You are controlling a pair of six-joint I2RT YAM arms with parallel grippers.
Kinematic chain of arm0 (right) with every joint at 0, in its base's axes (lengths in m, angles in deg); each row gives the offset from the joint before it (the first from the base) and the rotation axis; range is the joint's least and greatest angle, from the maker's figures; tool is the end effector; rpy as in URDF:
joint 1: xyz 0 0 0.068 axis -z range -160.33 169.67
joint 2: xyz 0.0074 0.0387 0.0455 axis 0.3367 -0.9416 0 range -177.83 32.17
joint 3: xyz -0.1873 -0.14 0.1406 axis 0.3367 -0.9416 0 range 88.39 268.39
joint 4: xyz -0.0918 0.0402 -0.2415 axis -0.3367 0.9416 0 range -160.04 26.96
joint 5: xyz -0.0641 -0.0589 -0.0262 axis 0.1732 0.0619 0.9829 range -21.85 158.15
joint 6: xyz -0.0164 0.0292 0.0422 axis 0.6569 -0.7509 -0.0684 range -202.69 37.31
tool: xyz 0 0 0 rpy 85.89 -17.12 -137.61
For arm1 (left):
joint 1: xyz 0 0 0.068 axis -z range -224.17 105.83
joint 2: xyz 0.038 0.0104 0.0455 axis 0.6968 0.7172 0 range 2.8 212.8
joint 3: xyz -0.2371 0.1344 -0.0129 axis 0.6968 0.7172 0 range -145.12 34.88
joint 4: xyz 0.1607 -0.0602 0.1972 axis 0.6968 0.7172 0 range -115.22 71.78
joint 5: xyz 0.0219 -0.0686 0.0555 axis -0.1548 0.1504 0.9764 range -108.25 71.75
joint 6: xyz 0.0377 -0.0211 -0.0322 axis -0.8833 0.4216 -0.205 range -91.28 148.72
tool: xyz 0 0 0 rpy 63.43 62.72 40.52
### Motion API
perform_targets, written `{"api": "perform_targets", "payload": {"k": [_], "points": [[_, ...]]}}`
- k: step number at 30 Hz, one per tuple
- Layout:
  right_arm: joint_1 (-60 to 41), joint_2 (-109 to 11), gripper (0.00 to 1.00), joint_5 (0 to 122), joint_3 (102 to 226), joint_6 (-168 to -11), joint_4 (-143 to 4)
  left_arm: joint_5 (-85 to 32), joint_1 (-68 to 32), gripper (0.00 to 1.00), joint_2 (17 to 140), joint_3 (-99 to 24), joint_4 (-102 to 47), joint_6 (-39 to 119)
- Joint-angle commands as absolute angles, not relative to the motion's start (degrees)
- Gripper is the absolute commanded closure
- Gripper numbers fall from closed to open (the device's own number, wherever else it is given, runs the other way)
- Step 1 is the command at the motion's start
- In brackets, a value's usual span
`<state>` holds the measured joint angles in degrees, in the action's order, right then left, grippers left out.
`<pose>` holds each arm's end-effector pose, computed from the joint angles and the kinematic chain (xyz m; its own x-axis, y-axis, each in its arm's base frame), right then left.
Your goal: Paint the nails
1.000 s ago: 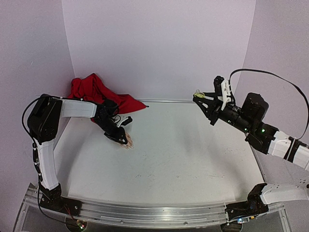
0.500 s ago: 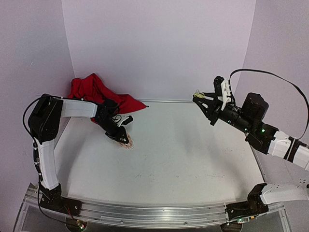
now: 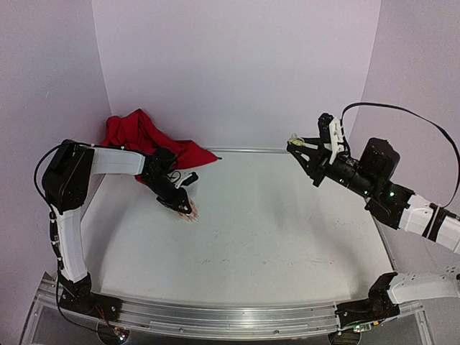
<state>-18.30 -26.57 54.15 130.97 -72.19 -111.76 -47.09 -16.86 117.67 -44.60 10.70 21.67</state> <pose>0.1783 0.1501 0.3755 0.4747 0.1462 -0.8679 -0.6943 0.6682 -0.2672 0.3468 -0.1985 0.1605 -0.7691 0.5182 -0.3742 0.6385 0.6486 -0.4142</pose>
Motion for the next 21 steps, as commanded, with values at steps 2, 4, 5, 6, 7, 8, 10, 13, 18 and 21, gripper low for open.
{"api": "perform_targets", "payload": {"k": [2, 4, 5, 6, 7, 8, 10, 13, 18, 21], "points": [[-18.47, -26.12, 1.00, 53.30, 131.98, -72.23, -115.88, -47.25, -17.28, 1.00, 113.74, -45.05, 9.67, 21.47], [-18.48, -25.93, 1.00, 53.34, 131.89, -72.31, -115.92, -47.12, -17.28, 1.00, 113.10, -44.50, 9.66, 21.29], [-18.47, -25.92, 1.00, 53.38, 131.88, -72.32, -115.92, -47.15, -17.28, 1.00, 112.95, -44.30, 9.69, 21.17], [-18.47, -25.93, 1.00, 53.28, 131.88, -72.28, -115.91, -47.01, -17.28, 1.00, 112.85, -44.10, 9.68, 21.09], [-18.47, -26.00, 1.00, 53.21, 131.89, -72.30, -115.92, -46.76, -17.28, 1.00, 112.92, -44.05, 9.70, 21.07], [-18.48, -26.08, 1.00, 53.15, 131.94, -72.24, -115.92, -46.47, -17.30, 1.00, 112.99, -44.04, 9.75, 20.94], [-18.47, -26.18, 1.00, 53.04, 131.98, -72.32, -115.91, -45.81, -17.41, 1.00, 113.15, -44.04, 9.87, 20.89], [-18.48, -26.03, 1.00, 52.99, 131.90, -72.36, -115.86, -45.59, -17.59, 1.00, 113.22, -44.04, 10.03, 20.74], [-18.47, -25.89, 1.00, 53.11, 131.89, -72.33, -115.92, -45.32, -17.98, 1.00, 113.69, -44.52, 10.20, 20.72], [-18.49, -25.93, 1.00, 53.06, 131.89, -72.32, -115.95, -45.52, -18.07, 1.00, 114.27, -44.87, 10.31, 20.67]]}}
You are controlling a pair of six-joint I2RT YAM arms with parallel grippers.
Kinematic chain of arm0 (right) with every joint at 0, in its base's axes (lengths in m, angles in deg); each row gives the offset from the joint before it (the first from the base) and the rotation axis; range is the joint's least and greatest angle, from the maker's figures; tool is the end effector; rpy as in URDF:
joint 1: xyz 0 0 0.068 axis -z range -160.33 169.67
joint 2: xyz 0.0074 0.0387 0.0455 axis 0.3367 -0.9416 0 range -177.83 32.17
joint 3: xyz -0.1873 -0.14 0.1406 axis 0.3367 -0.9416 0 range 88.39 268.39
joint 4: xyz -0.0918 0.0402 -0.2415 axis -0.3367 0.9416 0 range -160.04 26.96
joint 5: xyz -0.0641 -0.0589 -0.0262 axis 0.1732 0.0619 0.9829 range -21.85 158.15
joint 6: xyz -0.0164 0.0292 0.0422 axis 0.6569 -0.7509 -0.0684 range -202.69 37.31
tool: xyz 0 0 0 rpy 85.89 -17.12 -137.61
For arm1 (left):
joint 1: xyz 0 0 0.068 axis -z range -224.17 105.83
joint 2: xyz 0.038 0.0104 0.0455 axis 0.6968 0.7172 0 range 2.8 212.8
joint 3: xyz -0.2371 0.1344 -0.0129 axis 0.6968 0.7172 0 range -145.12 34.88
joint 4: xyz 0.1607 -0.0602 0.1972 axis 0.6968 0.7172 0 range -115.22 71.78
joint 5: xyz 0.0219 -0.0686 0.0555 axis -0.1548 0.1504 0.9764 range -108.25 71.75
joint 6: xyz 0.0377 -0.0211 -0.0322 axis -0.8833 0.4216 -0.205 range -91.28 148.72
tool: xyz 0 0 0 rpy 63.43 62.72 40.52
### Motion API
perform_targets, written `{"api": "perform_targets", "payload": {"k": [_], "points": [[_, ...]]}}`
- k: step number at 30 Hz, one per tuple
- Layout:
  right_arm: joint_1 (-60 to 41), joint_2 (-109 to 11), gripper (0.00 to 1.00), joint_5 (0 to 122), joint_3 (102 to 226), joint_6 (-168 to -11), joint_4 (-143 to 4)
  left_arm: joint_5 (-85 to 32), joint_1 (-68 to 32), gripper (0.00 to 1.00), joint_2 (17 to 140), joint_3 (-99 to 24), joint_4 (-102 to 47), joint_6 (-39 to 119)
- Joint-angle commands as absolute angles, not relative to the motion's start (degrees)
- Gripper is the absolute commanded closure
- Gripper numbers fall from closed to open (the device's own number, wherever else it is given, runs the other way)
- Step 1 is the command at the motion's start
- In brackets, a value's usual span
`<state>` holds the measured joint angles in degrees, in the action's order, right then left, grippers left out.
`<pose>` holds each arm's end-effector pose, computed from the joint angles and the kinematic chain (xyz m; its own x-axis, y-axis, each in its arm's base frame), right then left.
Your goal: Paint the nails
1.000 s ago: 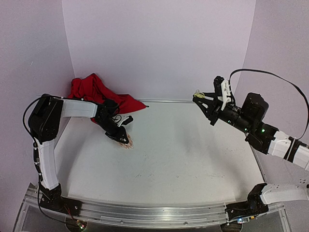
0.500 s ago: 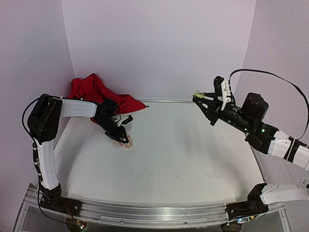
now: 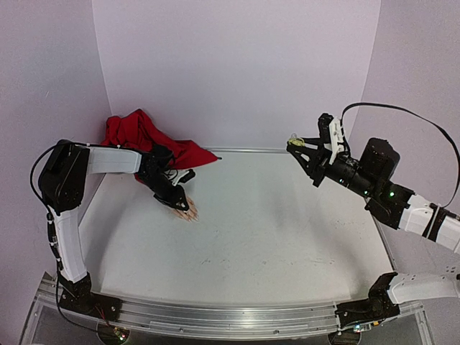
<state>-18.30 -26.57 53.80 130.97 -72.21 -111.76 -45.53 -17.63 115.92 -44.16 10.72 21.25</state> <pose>0.1781 0.1503 0.3755 0.4750 0.1472 -0.8676 -0.6977 0.6638 -0.2694 0.3472 -0.1917 0.1695 -0.7637 0.5107 -0.3949 0.6421 0.6643 -0.3827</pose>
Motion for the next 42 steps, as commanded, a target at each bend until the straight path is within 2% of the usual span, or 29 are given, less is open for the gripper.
{"api": "perform_targets", "payload": {"k": [1, 42], "points": [[-18.47, -26.00, 1.00, 53.06, 131.89, -72.32, -115.91, -45.72, -18.07, 1.00, 114.42, -44.98, 10.27, 20.76], [-18.51, -26.19, 1.00, 53.00, 131.85, -72.32, -115.97, -45.27, -18.05, 1.00, 116.13, -44.44, 10.90, 20.06]]}}
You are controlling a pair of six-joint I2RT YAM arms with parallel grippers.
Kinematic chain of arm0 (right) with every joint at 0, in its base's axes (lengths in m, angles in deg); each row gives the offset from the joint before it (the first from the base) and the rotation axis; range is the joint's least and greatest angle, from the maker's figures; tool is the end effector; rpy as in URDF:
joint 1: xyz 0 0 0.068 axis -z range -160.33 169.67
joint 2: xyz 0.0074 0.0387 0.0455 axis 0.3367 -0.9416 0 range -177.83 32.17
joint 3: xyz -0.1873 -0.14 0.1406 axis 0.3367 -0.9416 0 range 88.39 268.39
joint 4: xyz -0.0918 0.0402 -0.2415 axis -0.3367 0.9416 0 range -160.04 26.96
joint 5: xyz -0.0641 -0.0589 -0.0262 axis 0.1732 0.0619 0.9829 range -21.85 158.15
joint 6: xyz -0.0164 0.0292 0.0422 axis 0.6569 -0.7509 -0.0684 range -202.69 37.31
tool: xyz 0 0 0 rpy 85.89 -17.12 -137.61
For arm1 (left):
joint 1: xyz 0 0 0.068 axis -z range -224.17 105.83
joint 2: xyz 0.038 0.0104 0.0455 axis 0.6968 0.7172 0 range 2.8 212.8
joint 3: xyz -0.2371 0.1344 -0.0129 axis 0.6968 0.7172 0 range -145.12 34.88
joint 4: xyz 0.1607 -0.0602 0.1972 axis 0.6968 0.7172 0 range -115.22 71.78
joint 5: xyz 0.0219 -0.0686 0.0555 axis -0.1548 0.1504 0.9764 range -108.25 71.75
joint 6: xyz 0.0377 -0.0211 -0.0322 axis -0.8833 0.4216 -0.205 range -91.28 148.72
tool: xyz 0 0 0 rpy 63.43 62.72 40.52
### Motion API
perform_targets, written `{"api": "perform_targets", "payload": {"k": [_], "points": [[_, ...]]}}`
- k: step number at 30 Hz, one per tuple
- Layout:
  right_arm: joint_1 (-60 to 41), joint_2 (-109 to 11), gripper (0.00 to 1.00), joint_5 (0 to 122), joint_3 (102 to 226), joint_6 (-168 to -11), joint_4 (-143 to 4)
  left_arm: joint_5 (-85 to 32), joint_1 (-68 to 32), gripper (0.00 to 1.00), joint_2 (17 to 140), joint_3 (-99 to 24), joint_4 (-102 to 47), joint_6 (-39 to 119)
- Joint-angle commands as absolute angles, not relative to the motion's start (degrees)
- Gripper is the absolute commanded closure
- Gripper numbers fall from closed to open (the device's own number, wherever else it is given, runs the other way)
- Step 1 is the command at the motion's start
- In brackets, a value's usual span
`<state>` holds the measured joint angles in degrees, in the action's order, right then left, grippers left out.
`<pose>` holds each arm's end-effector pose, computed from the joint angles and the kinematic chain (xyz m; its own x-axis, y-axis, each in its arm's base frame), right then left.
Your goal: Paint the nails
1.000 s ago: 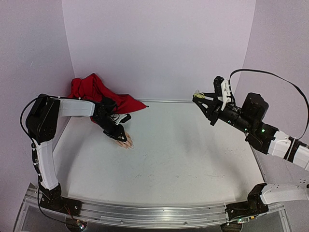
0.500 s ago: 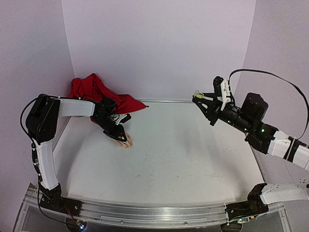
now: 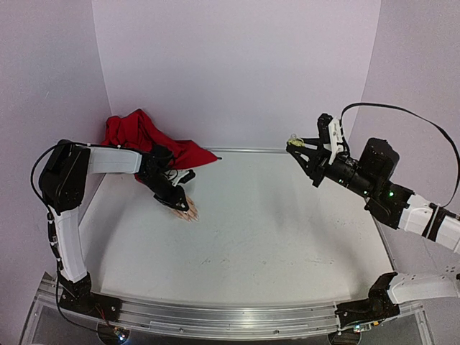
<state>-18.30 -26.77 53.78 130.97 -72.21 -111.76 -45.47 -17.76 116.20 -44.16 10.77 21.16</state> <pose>0.1788 0.1508 0.3748 0.4727 0.1454 -0.8692 -0.6987 0.6629 -0.2690 0.3478 -0.1910 0.1676 -0.7659 0.5110 -0.3901 0.6397 0.6665 -0.3828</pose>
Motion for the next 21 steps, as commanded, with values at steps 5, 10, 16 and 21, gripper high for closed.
{"api": "perform_targets", "payload": {"k": [5, 10, 16, 21], "points": [[-18.49, -26.37, 1.00, 52.98, 131.89, -72.32, -116.00, -45.38, -18.07, 1.00, 116.13, -44.42, 11.00, 19.95], [-18.48, -26.50, 1.00, 52.95, 131.89, -72.32, -116.00, -46.27, -18.04, 1.00, 115.79, -44.00, 10.99, 19.54], [-18.47, -26.63, 1.00, 52.95, 131.98, -72.32, -115.94, -46.99, -17.98, 1.00, 115.80, -43.95, 11.04, 19.57], [-18.53, -26.71, 1.00, 52.81, 131.98, -72.31, -115.99, -47.30, -17.98, 1.00, 116.07, -43.70, 11.00, 19.82]]}}
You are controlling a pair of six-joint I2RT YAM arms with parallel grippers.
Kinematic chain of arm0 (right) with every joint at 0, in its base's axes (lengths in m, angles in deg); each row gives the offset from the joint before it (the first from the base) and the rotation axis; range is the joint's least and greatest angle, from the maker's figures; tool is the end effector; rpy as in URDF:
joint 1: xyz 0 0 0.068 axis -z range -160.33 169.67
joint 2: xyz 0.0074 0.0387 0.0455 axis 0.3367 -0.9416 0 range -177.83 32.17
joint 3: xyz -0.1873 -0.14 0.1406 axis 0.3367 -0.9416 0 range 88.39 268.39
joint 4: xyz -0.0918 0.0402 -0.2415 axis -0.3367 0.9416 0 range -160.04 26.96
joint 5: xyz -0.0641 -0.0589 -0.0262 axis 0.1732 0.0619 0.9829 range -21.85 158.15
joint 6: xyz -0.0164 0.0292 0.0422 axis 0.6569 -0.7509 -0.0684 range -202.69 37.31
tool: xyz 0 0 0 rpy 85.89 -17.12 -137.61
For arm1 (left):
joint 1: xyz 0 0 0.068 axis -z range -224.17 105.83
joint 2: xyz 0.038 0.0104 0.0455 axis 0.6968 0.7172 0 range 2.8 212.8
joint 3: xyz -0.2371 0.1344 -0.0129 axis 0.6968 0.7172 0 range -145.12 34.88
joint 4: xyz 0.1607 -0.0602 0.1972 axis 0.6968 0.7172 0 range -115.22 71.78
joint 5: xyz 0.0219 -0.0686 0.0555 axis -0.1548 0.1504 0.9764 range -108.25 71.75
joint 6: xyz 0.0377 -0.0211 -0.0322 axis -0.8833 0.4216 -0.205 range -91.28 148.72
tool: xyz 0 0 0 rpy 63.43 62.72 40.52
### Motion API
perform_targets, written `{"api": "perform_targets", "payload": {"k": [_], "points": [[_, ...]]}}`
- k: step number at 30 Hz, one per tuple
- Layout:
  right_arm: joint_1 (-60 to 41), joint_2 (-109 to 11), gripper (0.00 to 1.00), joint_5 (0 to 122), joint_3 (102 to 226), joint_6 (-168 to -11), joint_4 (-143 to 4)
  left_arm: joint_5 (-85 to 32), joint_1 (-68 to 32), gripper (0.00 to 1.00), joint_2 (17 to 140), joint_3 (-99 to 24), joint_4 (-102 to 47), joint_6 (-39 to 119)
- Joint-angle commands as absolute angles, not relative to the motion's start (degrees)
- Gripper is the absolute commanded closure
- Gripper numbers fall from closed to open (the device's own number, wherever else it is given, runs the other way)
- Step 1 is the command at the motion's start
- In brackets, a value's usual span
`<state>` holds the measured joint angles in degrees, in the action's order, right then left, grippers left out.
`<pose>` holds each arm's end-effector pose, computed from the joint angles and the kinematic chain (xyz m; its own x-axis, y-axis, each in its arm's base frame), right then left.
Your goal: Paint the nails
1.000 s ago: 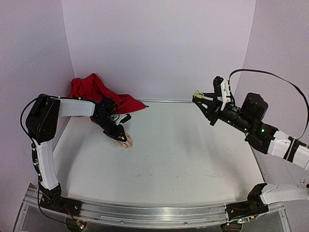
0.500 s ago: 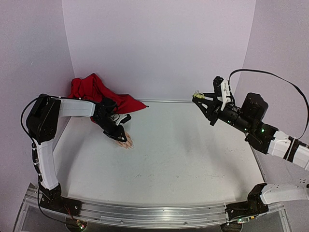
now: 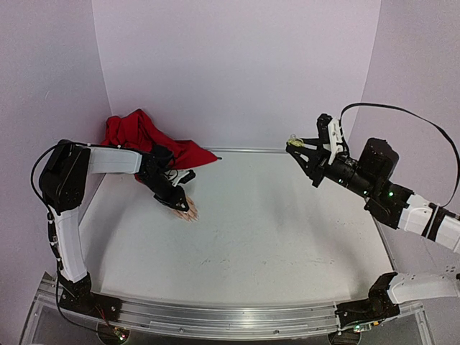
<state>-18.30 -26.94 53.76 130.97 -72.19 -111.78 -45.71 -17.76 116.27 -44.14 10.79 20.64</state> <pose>0.1794 0.1513 0.3742 0.4711 0.1438 -0.8703 -0.6992 0.6623 -0.2691 0.3477 -0.1911 0.1671 -0.7607 0.5171 -0.3923 0.6462 0.6599 -0.3833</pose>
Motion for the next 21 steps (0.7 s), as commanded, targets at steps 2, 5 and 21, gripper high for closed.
{"api": "perform_targets", "payload": {"k": [2, 5, 21], "points": [[-18.47, -26.70, 1.00, 52.84, 131.98, -72.30, -116.01, -47.36, -17.98, 1.00, 116.11, -43.54, 11.05, 19.89], [-18.48, -26.72, 1.00, 52.84, 132.00, -72.24, -116.01, -47.47, -17.91, 1.00, 116.14, -43.43, 11.09, 20.06], [-18.49, -26.37, 1.00, 52.72, 131.88, -72.32, -116.01, -47.79, -17.38, 1.00, 116.80, -43.52, 10.99, 20.19]]}}
